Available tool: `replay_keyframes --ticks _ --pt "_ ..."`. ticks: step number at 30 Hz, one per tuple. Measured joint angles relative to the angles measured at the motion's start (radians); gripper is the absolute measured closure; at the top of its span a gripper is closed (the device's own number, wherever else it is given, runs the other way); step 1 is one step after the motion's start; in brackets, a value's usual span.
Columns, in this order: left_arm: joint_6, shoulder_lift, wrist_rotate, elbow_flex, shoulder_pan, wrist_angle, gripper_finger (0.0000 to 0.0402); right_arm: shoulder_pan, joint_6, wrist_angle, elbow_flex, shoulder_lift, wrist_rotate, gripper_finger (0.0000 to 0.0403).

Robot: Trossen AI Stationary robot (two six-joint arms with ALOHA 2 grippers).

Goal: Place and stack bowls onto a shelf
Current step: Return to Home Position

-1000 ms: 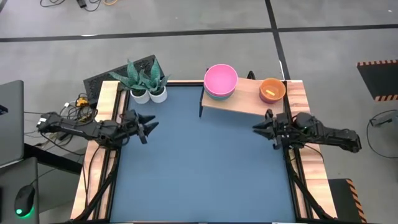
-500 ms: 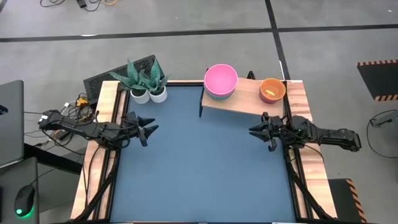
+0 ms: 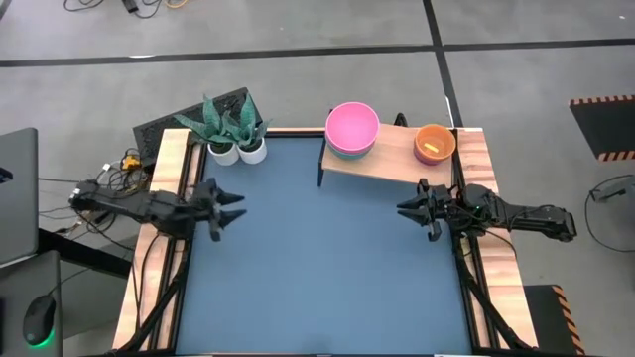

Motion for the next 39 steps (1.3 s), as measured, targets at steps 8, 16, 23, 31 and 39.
replay_keyframes --ticks 8,16,23,31,39 --pt "0.023 -0.146 0.015 -0.027 -0.008 -0.109 0.0191 -0.002 0.002 -0.004 -0.001 0.004 -0.007 0.0289" --pt "0.073 -0.132 0.507 -0.208 -0.009 0.152 0.0191 -0.002 0.002 -0.002 -0.001 0.019 -0.007 0.0288" --pt "0.121 -0.132 0.504 -0.208 -0.009 0.133 0.0191 -0.002 0.000 -0.002 -0.001 0.018 -0.008 0.0289" --pt "0.089 -0.133 0.450 -0.209 -0.009 0.130 0.0191 -0.002 0.000 -0.003 -0.001 0.018 -0.008 0.0288" --pt "0.091 -0.133 0.450 -0.209 -0.009 0.127 0.0191 -0.002 0.000 -0.003 -0.001 0.018 -0.009 0.0289"
